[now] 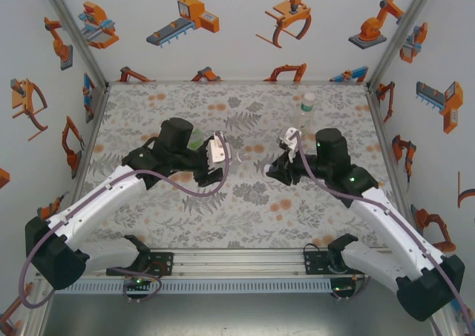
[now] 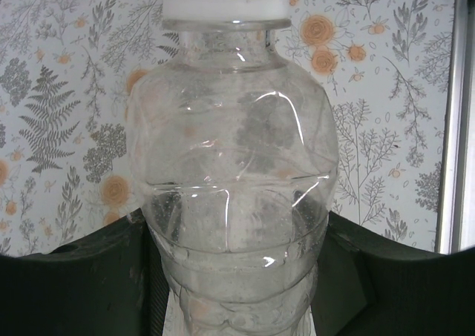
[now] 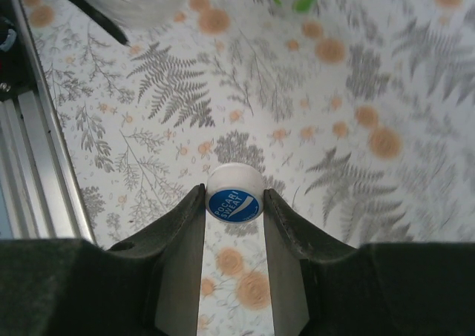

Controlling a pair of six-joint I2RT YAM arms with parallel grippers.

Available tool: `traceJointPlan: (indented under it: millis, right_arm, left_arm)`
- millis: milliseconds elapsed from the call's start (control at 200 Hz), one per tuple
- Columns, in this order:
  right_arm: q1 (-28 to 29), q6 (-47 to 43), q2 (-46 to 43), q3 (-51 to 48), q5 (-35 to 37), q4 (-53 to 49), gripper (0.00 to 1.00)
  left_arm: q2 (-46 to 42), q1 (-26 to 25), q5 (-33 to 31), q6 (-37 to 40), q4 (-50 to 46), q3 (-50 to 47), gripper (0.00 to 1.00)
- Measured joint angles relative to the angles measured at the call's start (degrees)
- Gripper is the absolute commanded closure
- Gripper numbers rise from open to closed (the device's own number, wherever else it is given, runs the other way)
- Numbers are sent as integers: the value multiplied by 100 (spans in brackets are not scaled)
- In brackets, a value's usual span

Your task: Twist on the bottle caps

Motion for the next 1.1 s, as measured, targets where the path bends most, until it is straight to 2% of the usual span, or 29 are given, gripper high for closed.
traceJointPlan:
  millis: [200, 381, 631, 1101]
  right_arm:
    - [0, -1202, -269, 155, -728, -68, 100]
    - [7, -1744, -256, 372, -1139, -173, 100]
    - [199, -1928, -81, 658, -1646, -146, 100]
    - [527, -1934, 201, 890, -1781, -74, 100]
  left_arm:
    - [0, -81, 199, 107, -37, 0, 100]
    - [0, -221, 275, 203, -76, 0, 100]
    - [11, -367, 369, 323, -208, 0, 100]
    - [48, -461, 457, 367, -282, 0, 100]
